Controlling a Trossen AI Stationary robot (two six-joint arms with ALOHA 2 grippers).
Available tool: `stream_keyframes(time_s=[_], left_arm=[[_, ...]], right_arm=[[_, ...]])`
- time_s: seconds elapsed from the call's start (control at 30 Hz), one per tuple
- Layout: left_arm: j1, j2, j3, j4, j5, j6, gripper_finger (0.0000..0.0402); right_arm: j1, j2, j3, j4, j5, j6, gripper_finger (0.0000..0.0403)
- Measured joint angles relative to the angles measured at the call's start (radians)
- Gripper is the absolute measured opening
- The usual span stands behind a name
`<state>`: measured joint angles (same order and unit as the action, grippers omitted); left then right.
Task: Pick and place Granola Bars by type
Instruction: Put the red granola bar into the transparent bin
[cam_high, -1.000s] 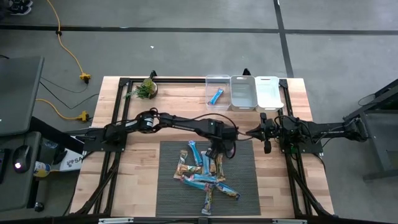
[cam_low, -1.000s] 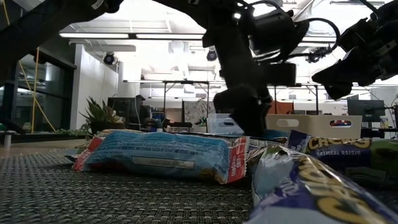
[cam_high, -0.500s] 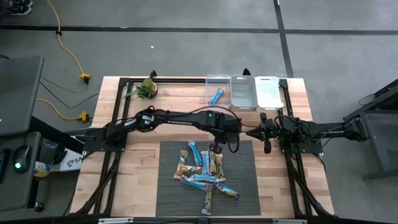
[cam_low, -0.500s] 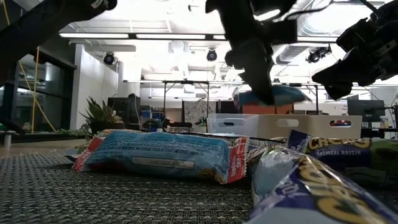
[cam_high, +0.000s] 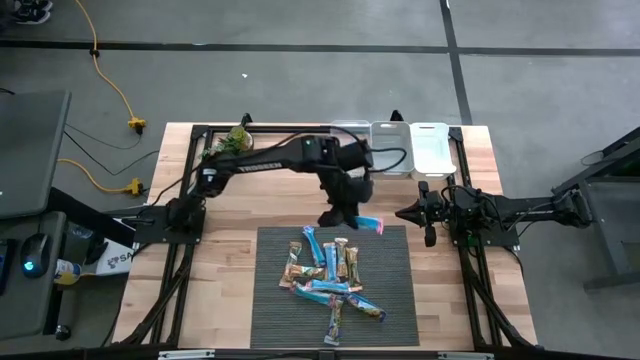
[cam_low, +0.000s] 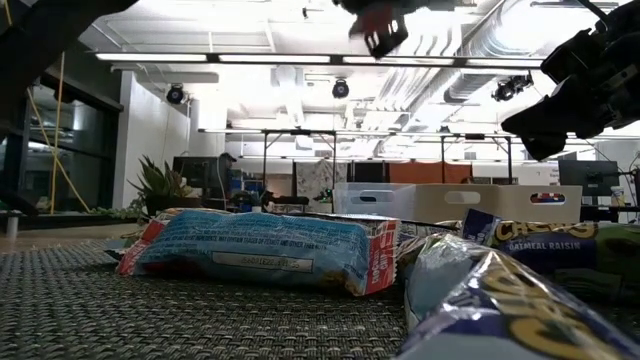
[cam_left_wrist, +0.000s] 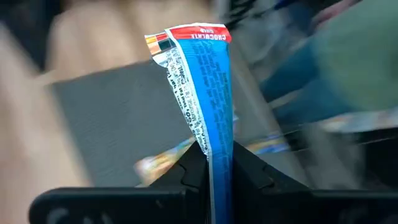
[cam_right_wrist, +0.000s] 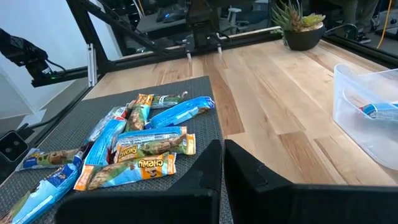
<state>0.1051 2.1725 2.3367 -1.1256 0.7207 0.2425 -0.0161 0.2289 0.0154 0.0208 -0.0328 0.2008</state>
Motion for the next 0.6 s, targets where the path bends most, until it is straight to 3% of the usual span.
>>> stream_keyframes(time_s=[0.1, 0.27, 0.6], left_arm=[[0.007, -0.008, 0.0, 0.074, 0.135, -0.069, 0.0039], [0.007, -0.021, -0.001, 0.292, 0.229, -0.195, 0.0039], [0.04, -0.048, 0.0, 0.808, 0.208, -0.444, 0.0039]], right_arm=[[0.0, 0.0, 0.0, 0.0, 0.0, 0.0, 0.0], [0.0, 0.0, 0.0, 0.0, 0.0, 0.0, 0.0], [0.0, 0.0, 0.0, 0.0, 0.0, 0.0, 0.0]])
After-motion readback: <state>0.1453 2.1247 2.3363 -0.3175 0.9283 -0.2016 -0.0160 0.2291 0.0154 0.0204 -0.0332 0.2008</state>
